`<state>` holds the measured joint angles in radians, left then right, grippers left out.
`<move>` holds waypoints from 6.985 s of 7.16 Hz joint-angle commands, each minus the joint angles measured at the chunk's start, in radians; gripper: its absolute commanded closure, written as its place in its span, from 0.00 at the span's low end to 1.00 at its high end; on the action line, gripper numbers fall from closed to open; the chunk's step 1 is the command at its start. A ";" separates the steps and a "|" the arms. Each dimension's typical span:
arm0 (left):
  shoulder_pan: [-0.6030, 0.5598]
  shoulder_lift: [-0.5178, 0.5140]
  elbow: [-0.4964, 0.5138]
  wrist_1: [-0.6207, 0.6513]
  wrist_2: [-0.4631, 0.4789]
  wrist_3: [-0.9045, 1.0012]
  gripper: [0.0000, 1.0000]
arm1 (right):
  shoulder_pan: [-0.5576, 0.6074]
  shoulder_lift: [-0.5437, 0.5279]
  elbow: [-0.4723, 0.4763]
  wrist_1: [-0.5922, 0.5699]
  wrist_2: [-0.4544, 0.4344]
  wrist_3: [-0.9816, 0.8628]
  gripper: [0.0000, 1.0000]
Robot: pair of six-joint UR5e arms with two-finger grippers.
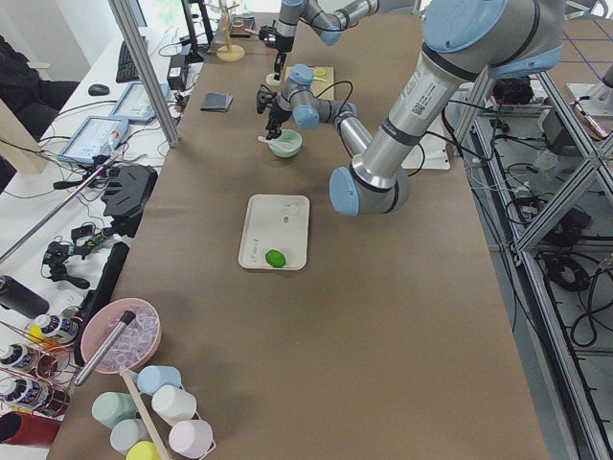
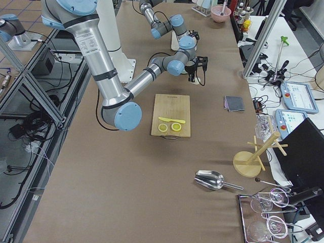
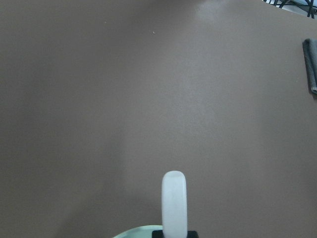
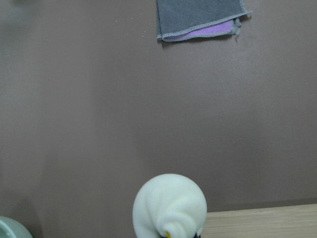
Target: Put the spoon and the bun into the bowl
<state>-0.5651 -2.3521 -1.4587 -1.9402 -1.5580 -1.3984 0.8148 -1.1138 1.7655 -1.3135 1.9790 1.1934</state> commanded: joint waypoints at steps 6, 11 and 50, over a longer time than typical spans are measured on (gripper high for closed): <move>-0.483 0.325 -0.190 0.015 -0.317 0.724 0.02 | -0.268 0.364 -0.228 -0.066 -0.248 0.172 1.00; -0.536 0.320 -0.170 0.012 -0.364 0.720 0.02 | -0.333 0.379 -0.230 -0.064 -0.291 0.184 0.00; -1.058 0.840 -0.197 0.096 -0.771 1.231 0.02 | 0.721 -0.434 -0.136 -0.276 0.325 -1.137 0.00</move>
<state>-1.6236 -1.5133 -1.6578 -1.8440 -2.3279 -0.1667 1.5355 -1.5471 1.6280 -1.5892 2.3039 0.0580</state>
